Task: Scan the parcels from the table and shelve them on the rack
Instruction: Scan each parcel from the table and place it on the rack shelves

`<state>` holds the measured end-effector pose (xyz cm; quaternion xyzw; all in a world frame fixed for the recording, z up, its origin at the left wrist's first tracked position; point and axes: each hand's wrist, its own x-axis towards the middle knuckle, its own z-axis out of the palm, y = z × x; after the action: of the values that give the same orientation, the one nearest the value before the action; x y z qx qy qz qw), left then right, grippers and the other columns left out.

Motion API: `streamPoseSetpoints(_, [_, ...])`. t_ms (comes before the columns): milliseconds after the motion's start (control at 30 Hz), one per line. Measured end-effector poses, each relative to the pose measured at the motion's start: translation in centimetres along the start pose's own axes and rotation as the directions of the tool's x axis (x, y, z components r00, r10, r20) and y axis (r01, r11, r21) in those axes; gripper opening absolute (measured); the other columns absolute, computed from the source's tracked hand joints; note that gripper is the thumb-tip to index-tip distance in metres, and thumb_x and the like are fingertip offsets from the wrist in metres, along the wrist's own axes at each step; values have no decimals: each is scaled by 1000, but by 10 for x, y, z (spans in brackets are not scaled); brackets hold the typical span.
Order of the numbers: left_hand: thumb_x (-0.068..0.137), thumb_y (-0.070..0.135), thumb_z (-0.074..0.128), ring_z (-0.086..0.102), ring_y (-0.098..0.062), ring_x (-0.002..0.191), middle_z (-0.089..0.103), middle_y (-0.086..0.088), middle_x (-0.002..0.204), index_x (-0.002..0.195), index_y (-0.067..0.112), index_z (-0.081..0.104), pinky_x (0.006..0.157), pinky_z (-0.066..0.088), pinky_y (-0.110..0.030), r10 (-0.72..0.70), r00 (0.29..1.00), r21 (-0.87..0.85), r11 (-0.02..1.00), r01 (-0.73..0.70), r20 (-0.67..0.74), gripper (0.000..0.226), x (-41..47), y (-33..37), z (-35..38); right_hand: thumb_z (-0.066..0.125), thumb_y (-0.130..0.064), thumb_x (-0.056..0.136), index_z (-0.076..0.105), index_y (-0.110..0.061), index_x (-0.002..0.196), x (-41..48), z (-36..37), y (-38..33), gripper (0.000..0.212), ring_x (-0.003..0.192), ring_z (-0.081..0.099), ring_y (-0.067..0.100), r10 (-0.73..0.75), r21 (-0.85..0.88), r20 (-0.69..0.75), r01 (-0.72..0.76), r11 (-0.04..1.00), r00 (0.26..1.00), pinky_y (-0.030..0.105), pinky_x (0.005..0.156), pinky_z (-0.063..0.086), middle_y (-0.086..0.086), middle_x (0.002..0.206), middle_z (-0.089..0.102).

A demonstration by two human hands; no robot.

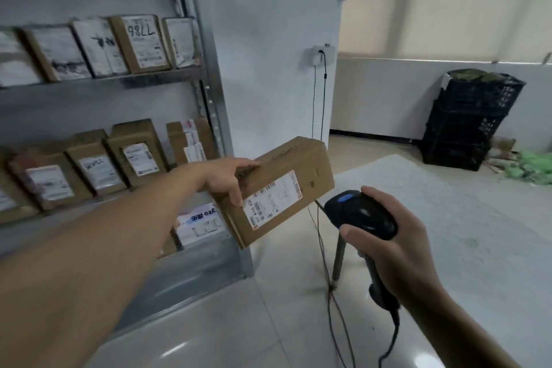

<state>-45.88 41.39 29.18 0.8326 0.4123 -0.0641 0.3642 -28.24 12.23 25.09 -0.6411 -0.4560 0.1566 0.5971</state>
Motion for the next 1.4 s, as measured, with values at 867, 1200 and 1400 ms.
streamPoseSetpoints(867, [71, 9, 85, 37, -29, 137, 31, -1, 156, 154, 50, 24, 108, 40, -43, -434, 900, 71, 898, 435, -31, 111, -174, -459, -126, 90, -13, 71, 64, -51, 106, 18, 450, -50, 58, 94, 66, -6, -59, 105, 476, 10, 994, 877, 16, 69, 57, -29, 99, 70])
streamPoseSetpoints(1200, [69, 12, 88, 36, -27, 137, 29, 1, 154, 154, 50, 24, 109, 41, -40, -506, 862, 93, 858, 505, -13, 113, -152, -557, -144, 85, 3, 71, 66, -42, 105, 65, 561, -20, 60, 96, 66, -5, 5, 101, 588, -80, 992, 809, 7, 72, 50, -26, 97, 72])
streamPoseSetpoints(1400, [68, 12, 88, 41, -25, 127, 34, 2, 135, 154, 51, 25, 105, 44, -36, -457, 888, 123, 880, 459, -46, 113, -137, -609, -160, 87, -5, 73, 65, -47, 108, 66, 618, -10, 59, 100, 68, 0, 33, 93, 566, -104, 990, 823, 27, 82, 55, -19, 103, 73])
